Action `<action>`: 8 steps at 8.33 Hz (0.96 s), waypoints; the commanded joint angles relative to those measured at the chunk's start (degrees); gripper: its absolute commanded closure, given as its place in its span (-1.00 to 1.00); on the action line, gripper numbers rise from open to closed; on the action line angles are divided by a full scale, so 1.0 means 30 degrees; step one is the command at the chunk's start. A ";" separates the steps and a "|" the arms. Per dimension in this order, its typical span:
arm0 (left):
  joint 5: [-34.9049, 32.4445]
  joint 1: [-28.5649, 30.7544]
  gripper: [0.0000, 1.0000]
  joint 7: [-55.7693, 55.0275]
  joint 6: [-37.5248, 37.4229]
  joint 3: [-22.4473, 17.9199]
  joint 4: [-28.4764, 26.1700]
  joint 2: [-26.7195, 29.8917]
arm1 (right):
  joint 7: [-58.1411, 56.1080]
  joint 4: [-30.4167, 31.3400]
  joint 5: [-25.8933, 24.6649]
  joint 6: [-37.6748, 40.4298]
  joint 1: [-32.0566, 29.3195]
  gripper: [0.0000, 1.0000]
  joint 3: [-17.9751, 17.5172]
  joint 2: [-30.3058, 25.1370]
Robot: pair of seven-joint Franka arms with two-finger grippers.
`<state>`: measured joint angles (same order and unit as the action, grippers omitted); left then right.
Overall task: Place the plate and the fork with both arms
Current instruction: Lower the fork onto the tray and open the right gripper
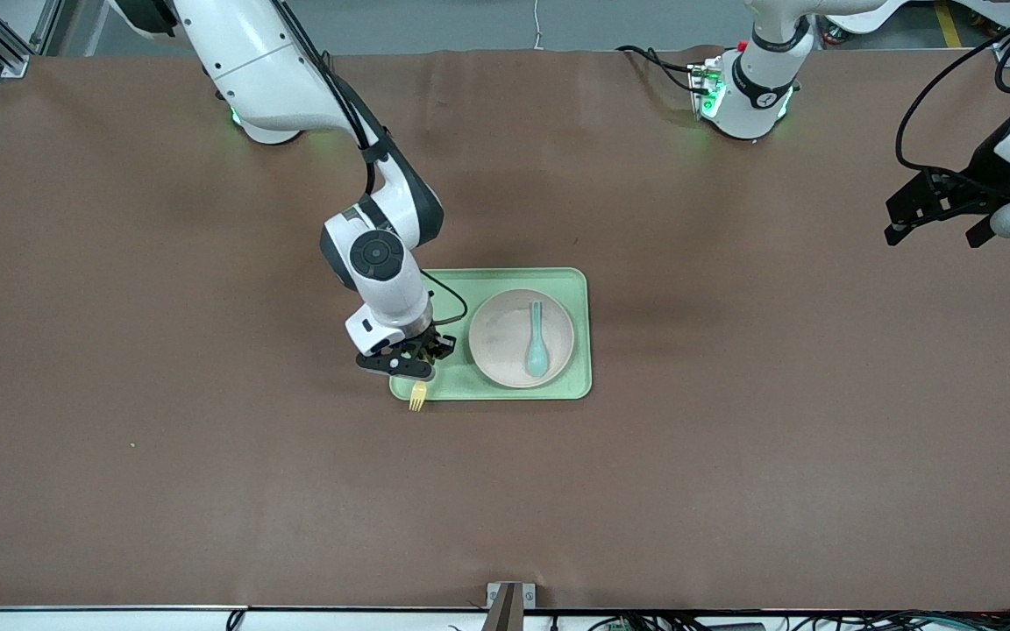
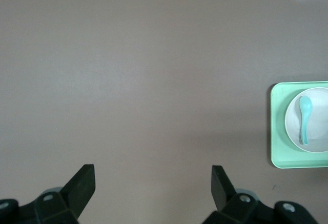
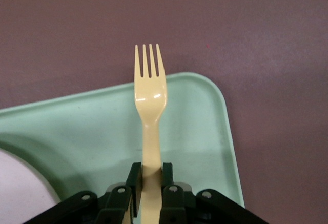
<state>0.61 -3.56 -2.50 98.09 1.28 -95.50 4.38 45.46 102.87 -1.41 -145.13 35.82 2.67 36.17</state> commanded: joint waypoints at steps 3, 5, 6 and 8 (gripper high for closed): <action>-0.0351 -0.0015 -0.99 -0.0308 -0.0413 0.0100 0.0252 0.0064 | -0.0065 0.1305 -0.0261 -0.0228 0.0306 0.47 -0.0127 -0.0747; -0.0351 -0.0015 -0.99 -0.0308 -0.0413 0.0100 0.0252 0.0064 | -0.0095 0.1305 -0.0261 0.0005 0.0482 -0.99 -0.0156 -0.0747; -0.0351 -0.0015 -0.99 -0.0308 -0.0413 0.0100 0.0252 0.0064 | -0.0182 0.1276 -0.0261 0.0152 0.0366 -1.00 -0.0127 -0.1037; -0.0351 -0.0015 -0.99 -0.0308 -0.0413 0.0100 0.0223 0.0064 | -0.1111 0.1130 -0.0232 0.4088 -0.1147 -1.00 -0.0156 -0.4943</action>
<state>0.61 -3.57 -2.51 98.05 1.33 -95.47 4.38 44.77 103.36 -1.43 -139.04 36.11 2.99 31.40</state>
